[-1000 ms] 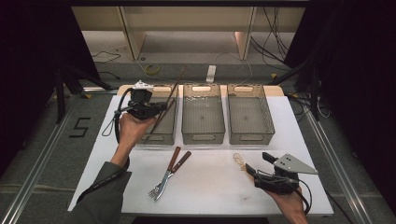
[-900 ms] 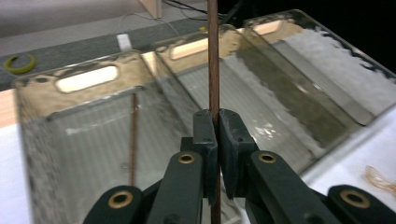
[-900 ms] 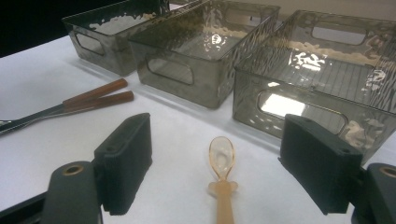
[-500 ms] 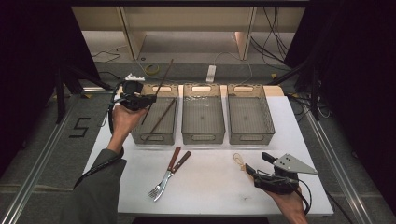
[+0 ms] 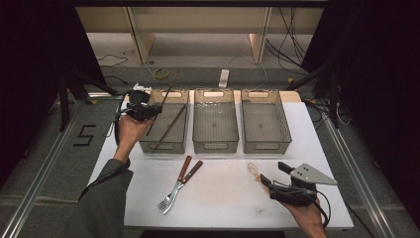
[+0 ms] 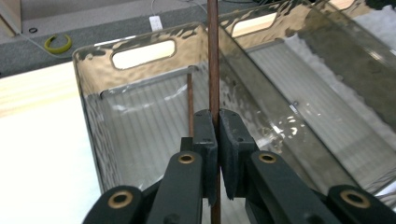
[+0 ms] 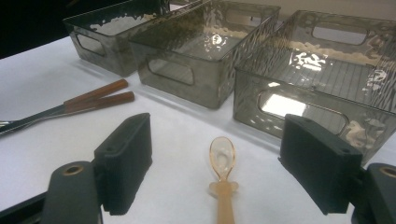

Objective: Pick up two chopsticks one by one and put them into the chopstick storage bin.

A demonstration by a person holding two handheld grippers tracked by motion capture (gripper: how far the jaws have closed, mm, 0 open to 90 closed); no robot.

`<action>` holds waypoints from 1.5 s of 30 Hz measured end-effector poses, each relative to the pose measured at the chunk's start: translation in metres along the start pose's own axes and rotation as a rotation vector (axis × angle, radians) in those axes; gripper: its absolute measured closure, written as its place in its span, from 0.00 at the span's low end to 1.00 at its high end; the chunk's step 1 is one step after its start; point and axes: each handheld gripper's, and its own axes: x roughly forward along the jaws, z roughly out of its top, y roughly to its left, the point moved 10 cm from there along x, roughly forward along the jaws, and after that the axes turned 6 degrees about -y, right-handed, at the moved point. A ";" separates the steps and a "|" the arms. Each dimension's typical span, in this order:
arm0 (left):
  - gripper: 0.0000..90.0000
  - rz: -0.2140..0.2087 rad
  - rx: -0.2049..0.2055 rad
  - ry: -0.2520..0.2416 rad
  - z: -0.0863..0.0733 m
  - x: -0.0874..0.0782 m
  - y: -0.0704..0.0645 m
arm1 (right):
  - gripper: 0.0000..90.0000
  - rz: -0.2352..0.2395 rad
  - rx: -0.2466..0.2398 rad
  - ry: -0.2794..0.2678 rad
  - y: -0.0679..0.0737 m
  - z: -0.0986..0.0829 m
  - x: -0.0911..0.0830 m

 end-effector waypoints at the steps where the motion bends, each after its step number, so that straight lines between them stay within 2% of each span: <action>1: 0.95 0.001 0.001 0.000 -0.001 0.000 0.001 | 0.29 -0.001 0.000 0.000 0.000 0.000 0.000; 20: 0.95 0.040 -0.018 0.009 -0.013 0.007 0.013 | 0.29 0.001 0.002 0.000 0.000 0.000 0.001; 23: 0.94 0.045 -0.016 0.023 -0.017 0.008 0.016 | 0.29 0.003 -0.001 0.000 0.001 0.000 0.000; 25: 0.93 0.054 -0.046 0.029 -0.020 0.010 0.018 | 0.29 0.002 0.002 0.000 0.001 -0.001 0.001; 27: 0.83 0.042 -0.088 0.044 -0.023 0.011 0.016 | 0.29 0.002 0.000 0.001 0.000 0.000 0.001; 28: 0.77 0.048 -0.092 0.042 -0.023 0.010 0.016 | 0.29 0.002 0.000 0.000 0.001 0.000 0.001; 31: 0.58 0.044 -0.121 0.020 -0.021 0.004 0.011 | 0.28 0.003 0.000 0.002 0.001 -0.001 0.001; 34: 0.46 0.007 -0.143 -0.009 -0.016 -0.008 0.002 | 0.29 0.003 0.001 0.003 0.001 -0.001 0.001; 37: 0.38 -0.017 -0.154 -0.036 -0.016 -0.023 -0.006 | 0.29 0.003 0.000 0.000 0.001 0.000 0.000; 39: 0.33 -0.024 -0.147 -0.049 -0.018 -0.032 -0.012 | 0.28 0.003 0.002 0.001 0.000 -0.001 0.001; 45: 0.26 -0.086 -0.148 -0.045 -0.022 -0.045 -0.027 | 0.29 0.005 -0.004 0.003 0.002 0.000 0.001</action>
